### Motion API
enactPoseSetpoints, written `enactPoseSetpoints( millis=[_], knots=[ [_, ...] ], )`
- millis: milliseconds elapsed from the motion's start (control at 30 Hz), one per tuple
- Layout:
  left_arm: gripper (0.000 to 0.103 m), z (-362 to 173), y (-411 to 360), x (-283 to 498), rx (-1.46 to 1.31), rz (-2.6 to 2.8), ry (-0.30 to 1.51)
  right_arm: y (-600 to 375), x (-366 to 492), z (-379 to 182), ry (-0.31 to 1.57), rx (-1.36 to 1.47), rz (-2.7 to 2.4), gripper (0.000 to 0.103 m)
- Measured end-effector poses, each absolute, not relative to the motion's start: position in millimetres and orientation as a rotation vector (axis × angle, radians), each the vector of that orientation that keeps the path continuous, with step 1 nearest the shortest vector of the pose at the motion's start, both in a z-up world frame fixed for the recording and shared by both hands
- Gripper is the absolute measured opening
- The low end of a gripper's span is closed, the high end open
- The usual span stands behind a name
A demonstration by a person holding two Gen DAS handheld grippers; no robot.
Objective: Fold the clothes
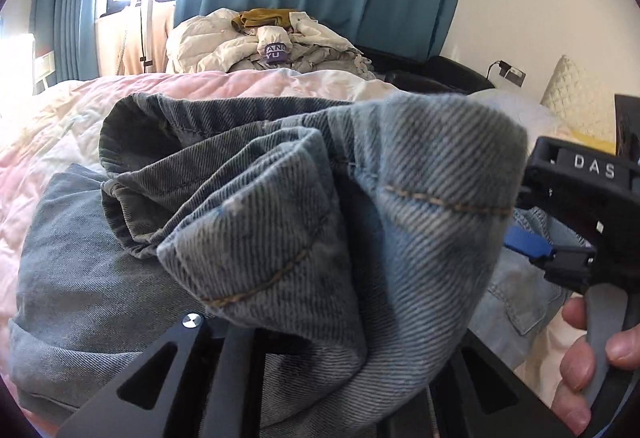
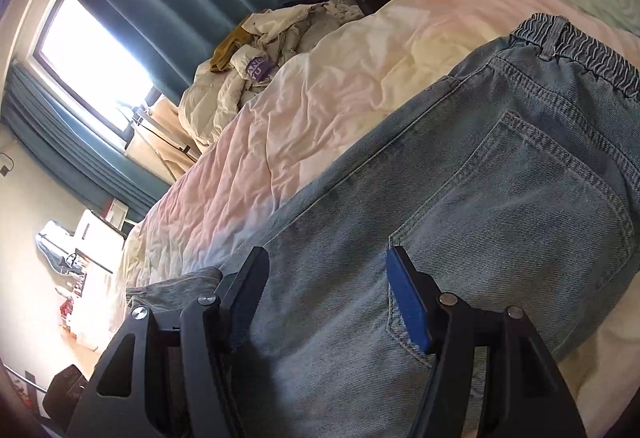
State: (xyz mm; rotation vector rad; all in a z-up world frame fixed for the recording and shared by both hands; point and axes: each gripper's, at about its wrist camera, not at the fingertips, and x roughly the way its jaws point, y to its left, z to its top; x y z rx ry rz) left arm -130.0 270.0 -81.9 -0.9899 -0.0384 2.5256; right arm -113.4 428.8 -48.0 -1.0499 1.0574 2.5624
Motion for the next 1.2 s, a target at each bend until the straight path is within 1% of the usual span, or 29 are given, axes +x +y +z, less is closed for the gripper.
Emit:
enactPoseSetpoints(
  millis=[133, 167, 200, 267, 433, 533, 700, 933, 1033, 1100, 1200],
  knots=[
    [0.031, -80, 273, -131, -0.998, 2.489, 0.076, 425, -113, -45, 1.117, -1.044, 2.623, 0.062],
    [0.035, -79, 274, -129, -0.989, 2.489, 0.108, 424, -112, -44, 1.134, -1.041, 2.639, 0.062],
    [0.045, -77, 275, -127, -0.965, 2.504, 0.145, 423, -112, -43, 1.151, -1.039, 2.655, 0.062],
    [0.051, -74, 276, -122, -0.920, 2.525, 0.200, 420, -107, -35, 1.162, -1.004, 2.697, 0.062],
    [0.051, -62, 270, -108, -0.912, 2.506, 0.195, 416, -94, -14, 1.148, -0.925, 2.797, 0.062],
    [0.051, -53, 262, -98, -0.917, 2.500, 0.216, 415, -92, -12, 1.139, -0.942, 2.827, 0.062],
    [0.051, -35, 232, -88, -0.937, 2.489, 0.203, 412, -95, -20, 1.173, -1.024, 2.850, 0.062],
    [0.051, -26, 169, -78, -0.966, 2.510, 0.218, 399, -113, -43, 1.142, -1.242, 2.843, 0.062],
    [0.051, -26, 141, -75, -0.985, 2.520, 0.234, 389, -125, -52, 1.072, -1.323, 2.854, 0.062],
    [0.051, -28, 122, -77, -0.988, 2.549, 0.214, 382, -131, -59, 1.011, -1.379, 2.843, 0.062],
    [0.051, -36, 97, -84, -0.993, 2.569, 0.119, 373, -136, -70, 0.916, -1.454, 2.788, 0.062]
  ],
)
